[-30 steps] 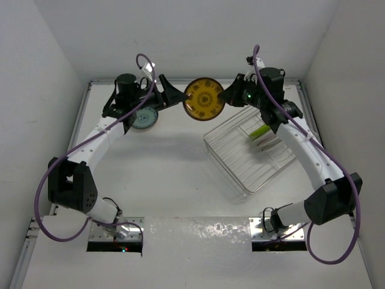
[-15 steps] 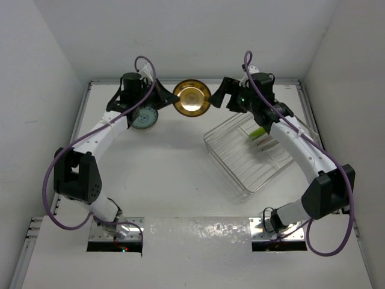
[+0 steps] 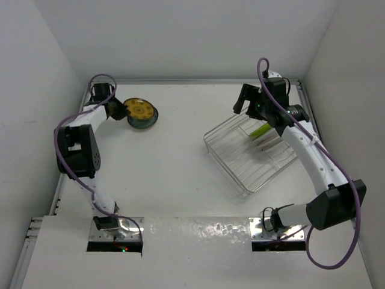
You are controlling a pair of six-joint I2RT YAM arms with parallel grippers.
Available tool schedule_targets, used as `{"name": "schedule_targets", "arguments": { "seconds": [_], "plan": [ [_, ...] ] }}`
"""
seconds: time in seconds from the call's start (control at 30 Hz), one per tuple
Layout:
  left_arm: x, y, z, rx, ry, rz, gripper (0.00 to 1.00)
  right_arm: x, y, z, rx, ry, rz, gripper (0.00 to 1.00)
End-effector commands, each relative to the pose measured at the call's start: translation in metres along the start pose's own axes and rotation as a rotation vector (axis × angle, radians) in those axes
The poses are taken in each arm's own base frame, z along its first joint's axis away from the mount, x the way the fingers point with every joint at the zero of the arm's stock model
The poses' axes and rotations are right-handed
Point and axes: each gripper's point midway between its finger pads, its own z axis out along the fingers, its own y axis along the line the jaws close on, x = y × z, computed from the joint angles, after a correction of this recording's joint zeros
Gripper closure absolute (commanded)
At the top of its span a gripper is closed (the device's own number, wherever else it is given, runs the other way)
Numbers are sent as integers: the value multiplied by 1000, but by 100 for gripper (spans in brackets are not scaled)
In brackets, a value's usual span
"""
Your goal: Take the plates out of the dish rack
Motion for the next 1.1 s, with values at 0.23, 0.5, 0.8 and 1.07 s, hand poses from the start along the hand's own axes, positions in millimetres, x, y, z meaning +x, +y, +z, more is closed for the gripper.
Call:
{"name": "schedule_targets", "arguments": {
  "seconds": [0.23,0.5,0.8,1.07],
  "plan": [
    [5,-6,-11,36,-2,6,28,-1,-21,-4,87,18,-72,1],
    [23,-19,-60,79,-22,84,0,-3,-54,10,317,105,-119,1],
    [76,-71,-124,266,64,359,0,-4,-87,16,502,43,-48,8],
    [72,-39,-189,179,-102,580,0,3,-114,32,592,22,37,33]
  ]
}}
